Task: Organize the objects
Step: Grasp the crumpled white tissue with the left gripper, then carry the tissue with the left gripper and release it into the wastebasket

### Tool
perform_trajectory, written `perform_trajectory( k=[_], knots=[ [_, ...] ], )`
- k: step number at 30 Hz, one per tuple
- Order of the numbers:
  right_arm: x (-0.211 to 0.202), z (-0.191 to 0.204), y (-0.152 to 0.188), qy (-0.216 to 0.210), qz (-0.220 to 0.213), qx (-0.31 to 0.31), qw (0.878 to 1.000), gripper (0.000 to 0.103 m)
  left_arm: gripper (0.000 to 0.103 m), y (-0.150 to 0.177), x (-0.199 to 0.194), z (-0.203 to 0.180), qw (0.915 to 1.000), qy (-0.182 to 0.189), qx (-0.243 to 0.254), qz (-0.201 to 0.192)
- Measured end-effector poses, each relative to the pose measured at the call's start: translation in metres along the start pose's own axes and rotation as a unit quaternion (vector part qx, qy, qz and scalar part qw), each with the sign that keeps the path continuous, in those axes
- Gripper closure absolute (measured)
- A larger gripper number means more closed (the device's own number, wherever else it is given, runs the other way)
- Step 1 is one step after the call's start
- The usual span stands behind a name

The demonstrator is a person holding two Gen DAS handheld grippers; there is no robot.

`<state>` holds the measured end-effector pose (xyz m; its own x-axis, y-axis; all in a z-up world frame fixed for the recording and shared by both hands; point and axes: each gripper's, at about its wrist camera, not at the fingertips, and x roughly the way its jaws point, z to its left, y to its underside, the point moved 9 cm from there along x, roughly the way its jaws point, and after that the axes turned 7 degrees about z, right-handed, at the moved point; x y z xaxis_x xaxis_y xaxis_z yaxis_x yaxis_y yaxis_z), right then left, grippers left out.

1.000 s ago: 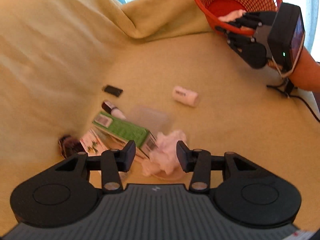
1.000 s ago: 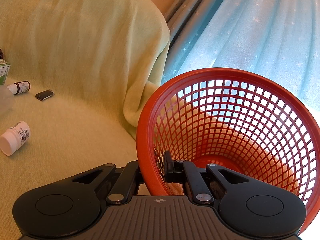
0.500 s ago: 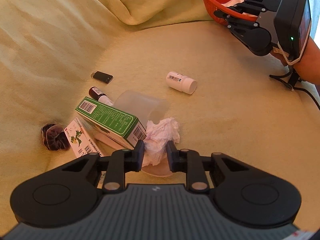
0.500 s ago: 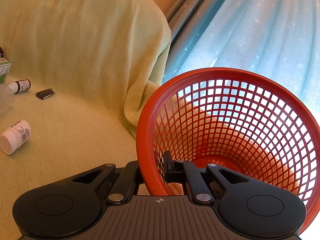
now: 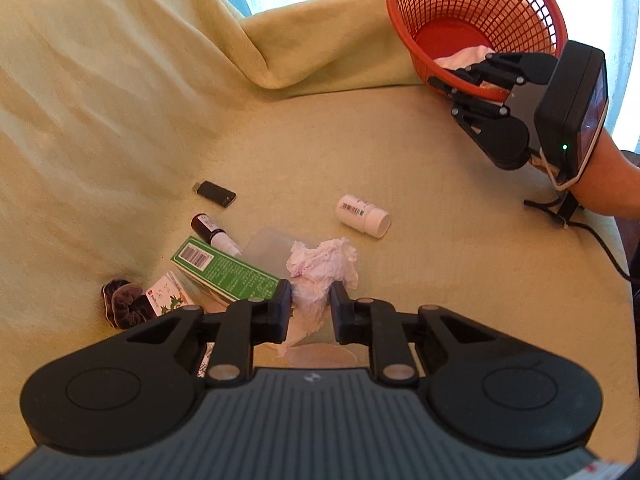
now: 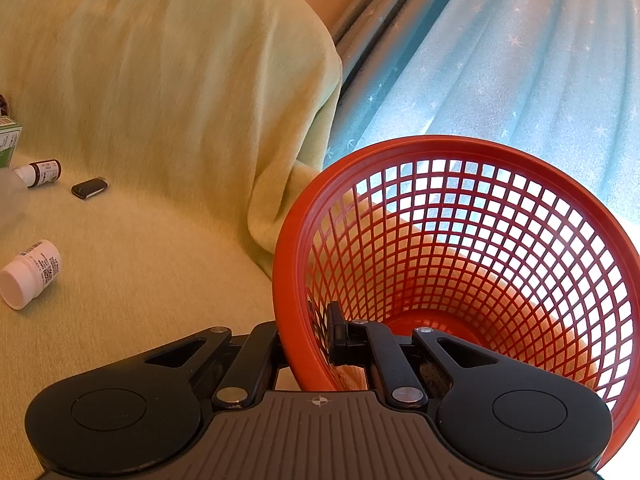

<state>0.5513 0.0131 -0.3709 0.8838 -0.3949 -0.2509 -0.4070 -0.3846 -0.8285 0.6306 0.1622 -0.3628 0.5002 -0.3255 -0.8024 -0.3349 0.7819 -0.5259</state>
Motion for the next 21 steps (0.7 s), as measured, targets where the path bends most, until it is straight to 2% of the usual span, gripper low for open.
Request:
perform_trajectory(
  k=[9,21],
  knots=[
    [0.000,0.000,0.000,0.000,0.000,0.000,1.000,0.101,0.086,-0.019,-0.016,0.000,0.9997,0.001,0.007,-0.021],
    [0.000,0.000,0.000,0.000,0.000,0.000,1.000,0.101,0.086,-0.071,-0.038,-0.004,0.9971,-0.005,0.046,-0.060]
  ],
)
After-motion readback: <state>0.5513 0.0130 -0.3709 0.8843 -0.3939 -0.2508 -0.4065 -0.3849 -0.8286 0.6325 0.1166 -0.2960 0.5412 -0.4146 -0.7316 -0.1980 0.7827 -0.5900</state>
